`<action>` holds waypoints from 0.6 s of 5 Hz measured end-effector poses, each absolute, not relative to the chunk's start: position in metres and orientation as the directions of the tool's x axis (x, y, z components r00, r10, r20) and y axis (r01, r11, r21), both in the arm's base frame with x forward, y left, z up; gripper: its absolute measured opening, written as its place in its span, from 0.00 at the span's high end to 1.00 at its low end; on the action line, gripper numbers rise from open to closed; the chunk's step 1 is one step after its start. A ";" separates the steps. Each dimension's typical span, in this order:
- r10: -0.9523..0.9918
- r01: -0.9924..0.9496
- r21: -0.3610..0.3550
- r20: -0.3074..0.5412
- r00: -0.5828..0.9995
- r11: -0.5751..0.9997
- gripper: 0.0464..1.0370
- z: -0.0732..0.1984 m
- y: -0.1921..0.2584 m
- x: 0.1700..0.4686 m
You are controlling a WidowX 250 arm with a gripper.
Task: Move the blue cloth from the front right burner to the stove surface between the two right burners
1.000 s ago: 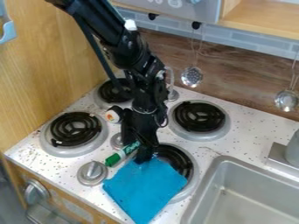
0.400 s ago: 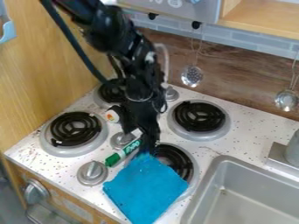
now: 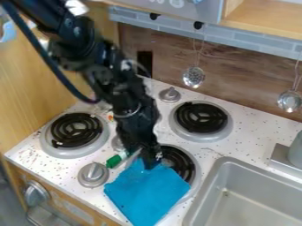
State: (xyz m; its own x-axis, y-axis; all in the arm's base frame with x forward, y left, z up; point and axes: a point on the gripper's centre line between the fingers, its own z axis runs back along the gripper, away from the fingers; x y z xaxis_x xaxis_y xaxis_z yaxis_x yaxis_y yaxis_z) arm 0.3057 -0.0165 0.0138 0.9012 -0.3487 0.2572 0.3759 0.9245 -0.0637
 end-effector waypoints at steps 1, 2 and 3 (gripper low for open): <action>-0.318 0.357 -0.108 0.272 0.908 0.928 0.04 0.000 -0.022 0.288; -0.347 0.392 -0.119 0.283 0.894 0.912 0.04 -0.004 -0.026 0.277; -0.355 0.399 -0.115 0.285 0.890 0.910 0.04 -0.003 -0.026 0.277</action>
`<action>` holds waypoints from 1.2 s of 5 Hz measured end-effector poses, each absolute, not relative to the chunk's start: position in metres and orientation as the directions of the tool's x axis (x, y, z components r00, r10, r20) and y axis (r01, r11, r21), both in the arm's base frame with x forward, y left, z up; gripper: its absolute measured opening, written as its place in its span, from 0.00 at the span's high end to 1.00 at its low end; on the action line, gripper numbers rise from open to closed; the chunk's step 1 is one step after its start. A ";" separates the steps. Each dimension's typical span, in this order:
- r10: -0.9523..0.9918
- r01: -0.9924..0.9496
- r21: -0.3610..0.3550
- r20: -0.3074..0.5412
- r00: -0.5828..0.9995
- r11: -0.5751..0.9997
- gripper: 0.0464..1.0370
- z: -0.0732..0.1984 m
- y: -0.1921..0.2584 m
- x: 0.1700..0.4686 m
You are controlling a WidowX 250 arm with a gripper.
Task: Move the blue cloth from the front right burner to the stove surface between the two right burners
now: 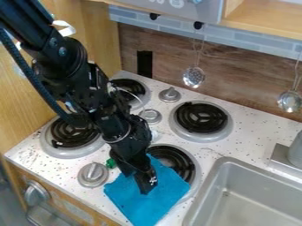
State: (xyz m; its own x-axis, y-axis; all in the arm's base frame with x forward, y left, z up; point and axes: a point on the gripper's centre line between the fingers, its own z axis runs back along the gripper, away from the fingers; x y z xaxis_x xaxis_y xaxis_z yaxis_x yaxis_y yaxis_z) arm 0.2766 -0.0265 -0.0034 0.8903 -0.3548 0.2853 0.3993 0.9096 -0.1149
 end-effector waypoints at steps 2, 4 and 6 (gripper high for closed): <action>-0.380 0.398 -0.056 0.203 0.903 0.916 0.20 -0.032 -0.022 0.282; -0.390 0.406 -0.046 0.200 0.899 0.913 0.53 -0.032 -0.023 0.280; -0.361 0.395 -0.070 0.289 0.887 0.916 0.88 0.002 -0.031 0.287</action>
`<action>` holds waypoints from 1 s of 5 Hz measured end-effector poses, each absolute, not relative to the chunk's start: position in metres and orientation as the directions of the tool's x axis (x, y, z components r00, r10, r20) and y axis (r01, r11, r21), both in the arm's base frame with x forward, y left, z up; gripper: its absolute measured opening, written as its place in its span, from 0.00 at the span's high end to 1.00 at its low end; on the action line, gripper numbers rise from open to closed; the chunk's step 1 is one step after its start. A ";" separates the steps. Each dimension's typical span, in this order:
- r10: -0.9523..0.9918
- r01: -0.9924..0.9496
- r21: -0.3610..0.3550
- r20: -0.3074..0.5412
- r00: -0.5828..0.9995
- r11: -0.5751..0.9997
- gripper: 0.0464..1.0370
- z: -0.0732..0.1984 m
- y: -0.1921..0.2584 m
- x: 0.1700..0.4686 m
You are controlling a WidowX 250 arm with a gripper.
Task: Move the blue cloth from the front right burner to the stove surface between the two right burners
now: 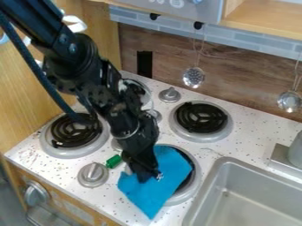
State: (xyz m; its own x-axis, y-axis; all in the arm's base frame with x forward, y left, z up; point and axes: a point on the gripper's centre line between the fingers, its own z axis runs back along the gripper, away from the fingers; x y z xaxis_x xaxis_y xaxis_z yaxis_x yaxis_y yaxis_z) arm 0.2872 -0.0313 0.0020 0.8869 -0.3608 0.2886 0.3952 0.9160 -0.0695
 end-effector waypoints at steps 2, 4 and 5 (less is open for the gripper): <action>-0.320 0.372 -0.102 0.335 0.886 0.923 0.93 0.019 -0.038 0.311; -0.289 0.352 -0.144 0.336 0.896 0.925 0.93 0.009 -0.062 0.353; -0.295 0.358 -0.138 0.341 0.893 0.924 0.93 0.006 -0.073 0.368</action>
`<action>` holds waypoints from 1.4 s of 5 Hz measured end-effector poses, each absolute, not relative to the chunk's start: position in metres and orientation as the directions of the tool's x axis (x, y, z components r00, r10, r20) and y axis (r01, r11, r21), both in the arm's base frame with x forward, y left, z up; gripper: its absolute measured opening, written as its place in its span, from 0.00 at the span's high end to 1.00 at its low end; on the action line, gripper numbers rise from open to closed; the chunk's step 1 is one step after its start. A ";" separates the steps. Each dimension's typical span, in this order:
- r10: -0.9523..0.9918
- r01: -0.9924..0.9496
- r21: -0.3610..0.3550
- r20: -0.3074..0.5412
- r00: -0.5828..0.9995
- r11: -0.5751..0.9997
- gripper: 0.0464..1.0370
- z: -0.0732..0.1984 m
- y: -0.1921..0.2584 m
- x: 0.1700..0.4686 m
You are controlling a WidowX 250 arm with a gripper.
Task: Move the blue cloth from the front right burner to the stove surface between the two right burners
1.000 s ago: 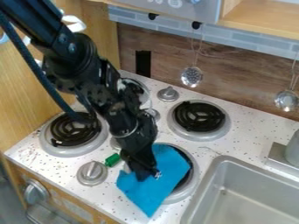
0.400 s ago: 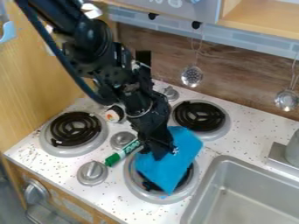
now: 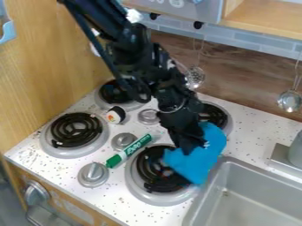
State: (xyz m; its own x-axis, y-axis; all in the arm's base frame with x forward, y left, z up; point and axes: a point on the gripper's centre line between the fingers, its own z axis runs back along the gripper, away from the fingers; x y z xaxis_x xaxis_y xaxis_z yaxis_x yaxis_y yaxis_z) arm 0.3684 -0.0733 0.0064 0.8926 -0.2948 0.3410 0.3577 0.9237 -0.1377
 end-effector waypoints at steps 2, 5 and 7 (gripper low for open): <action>-0.314 0.370 -0.103 0.352 0.882 0.923 0.93 -0.002 -0.099 0.397; -0.276 0.306 -0.052 0.310 0.910 0.951 0.93 -0.027 -0.077 0.415; -0.216 0.238 -0.034 0.316 0.924 0.971 0.93 -0.026 -0.040 0.421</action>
